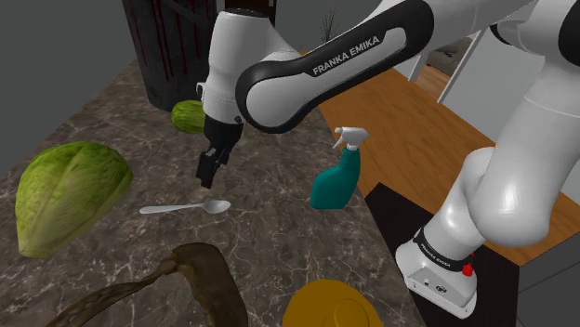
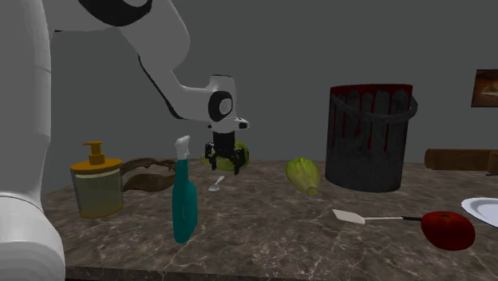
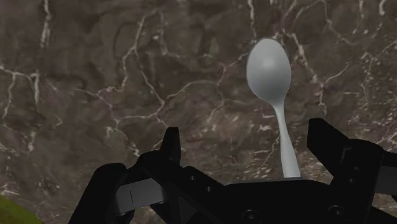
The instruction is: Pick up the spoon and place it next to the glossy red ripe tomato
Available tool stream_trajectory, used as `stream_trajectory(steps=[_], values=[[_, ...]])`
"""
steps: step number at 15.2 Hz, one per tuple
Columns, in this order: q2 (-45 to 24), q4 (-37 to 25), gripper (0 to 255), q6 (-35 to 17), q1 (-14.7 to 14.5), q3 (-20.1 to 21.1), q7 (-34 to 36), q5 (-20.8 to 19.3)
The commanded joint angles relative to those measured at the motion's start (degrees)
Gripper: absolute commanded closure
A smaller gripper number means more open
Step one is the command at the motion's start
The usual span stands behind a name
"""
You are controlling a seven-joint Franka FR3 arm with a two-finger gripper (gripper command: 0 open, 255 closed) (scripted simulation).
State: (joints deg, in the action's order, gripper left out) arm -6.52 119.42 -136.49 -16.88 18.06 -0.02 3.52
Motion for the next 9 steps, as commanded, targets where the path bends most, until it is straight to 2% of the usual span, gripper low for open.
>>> stream_trajectory(steps=[1, 5, 9], values=[[-3.64, -3.40, 0, -0.73, -0.96, 0.69, -0.03, -0.63], [-10.07, -9.28, 0, -2.20, -3.27, 1.95, 0.06, -2.00], [-12.35, -9.84, 0, -3.95, -3.97, 1.78, 0.53, -2.85]])
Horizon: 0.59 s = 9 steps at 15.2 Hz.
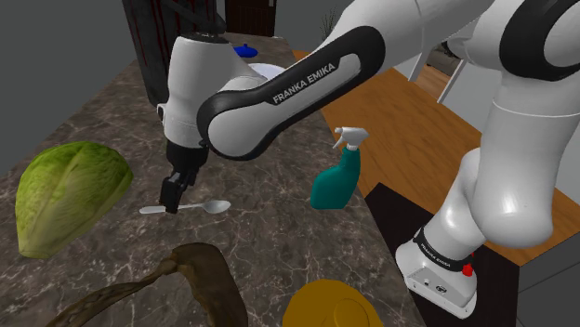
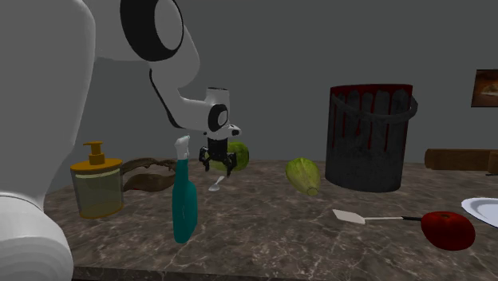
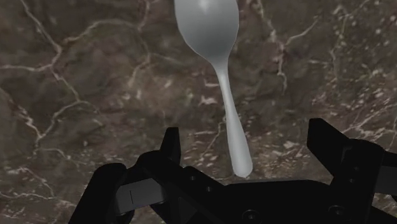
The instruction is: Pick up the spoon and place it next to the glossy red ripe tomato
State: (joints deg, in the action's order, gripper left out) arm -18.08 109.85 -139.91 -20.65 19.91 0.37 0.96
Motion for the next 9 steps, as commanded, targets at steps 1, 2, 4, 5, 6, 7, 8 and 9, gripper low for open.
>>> stream_trajectory(steps=[1, 2, 4, 5, 6, 7, 8, 9], values=[[-1.38, -0.32, 0, -1.07, -0.36, -0.18, 0.30, -0.54], [-1.99, -0.37, 0, -1.61, -0.53, -0.28, 0.46, -0.78], [-3.57, -0.56, 0, -2.96, -0.98, -0.57, 0.88, -1.43], [-3.57, -0.55, 0, -2.97, -0.99, -0.57, 0.87, -1.42], [-3.57, -0.56, 0, -2.96, -0.99, -0.57, 0.87, -1.42], [-3.57, -0.56, 0, -2.96, -0.99, -0.57, 0.87, -1.42], [-3.57, -0.56, 0, -2.96, -0.99, -0.58, 0.87, -1.42], [-3.57, -0.56, 0, -2.96, -0.99, -0.58, 0.87, -1.42]])
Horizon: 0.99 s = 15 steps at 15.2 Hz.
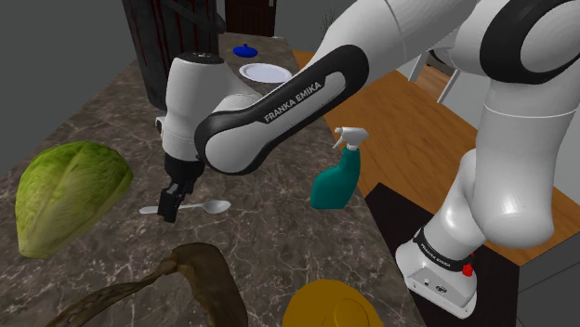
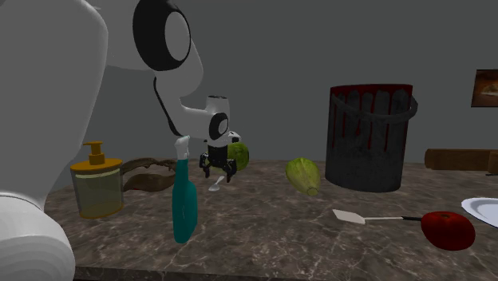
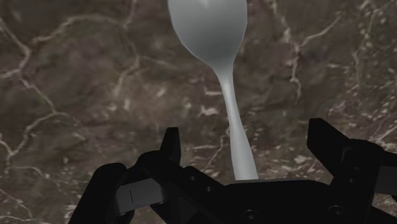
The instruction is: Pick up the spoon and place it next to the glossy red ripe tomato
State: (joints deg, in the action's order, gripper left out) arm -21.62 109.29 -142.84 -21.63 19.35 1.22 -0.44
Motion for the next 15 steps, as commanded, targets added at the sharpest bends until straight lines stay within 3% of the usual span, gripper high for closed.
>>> stream_trajectory(steps=[1, 3, 4, 15], values=[[-0.03, -0.01, 0, -0.04, -0.02, -0.01, 0.02, -0.02], [-0.03, 0.00, 0, -0.03, -0.01, 0.00, 0.01, -0.01], [-0.03, 0.00, 255, -0.03, -0.01, 0.00, 0.01, -0.01], [0.85, -0.42, 255, 1.23, 0.14, 0.18, -0.07, 0.29]])
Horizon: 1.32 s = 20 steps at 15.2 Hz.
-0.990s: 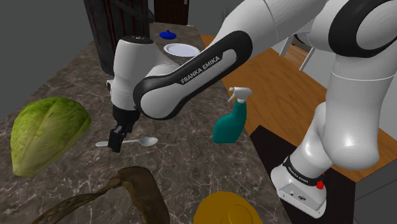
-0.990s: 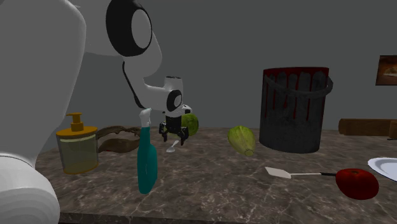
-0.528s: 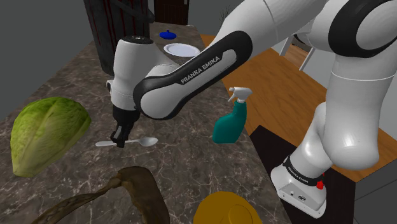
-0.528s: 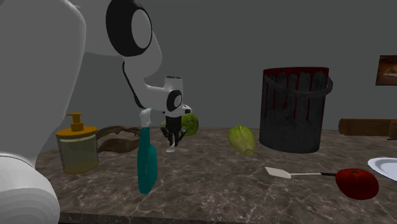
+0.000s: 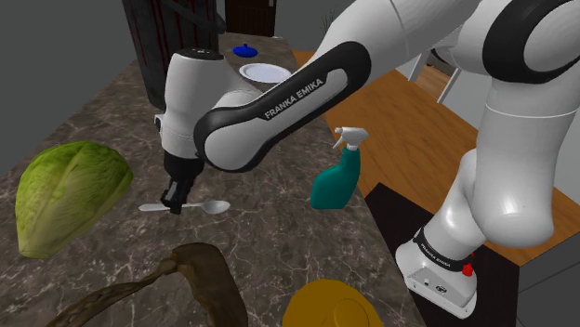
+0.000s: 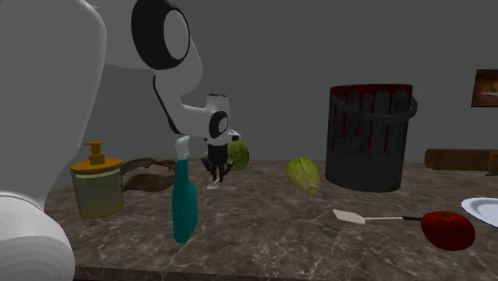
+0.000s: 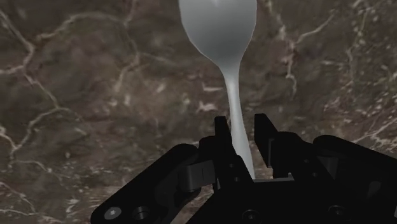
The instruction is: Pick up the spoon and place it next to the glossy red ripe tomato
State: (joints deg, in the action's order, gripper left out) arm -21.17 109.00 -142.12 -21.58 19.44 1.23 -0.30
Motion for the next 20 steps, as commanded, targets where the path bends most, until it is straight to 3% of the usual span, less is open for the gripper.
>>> stream_trajectory(steps=[1, 20], values=[[0.81, -0.37, 255, 1.15, 0.17, 0.16, -0.11, 0.29], [7.03, -7.23, 255, 13.94, 1.03, 1.08, -0.36, 2.33]])
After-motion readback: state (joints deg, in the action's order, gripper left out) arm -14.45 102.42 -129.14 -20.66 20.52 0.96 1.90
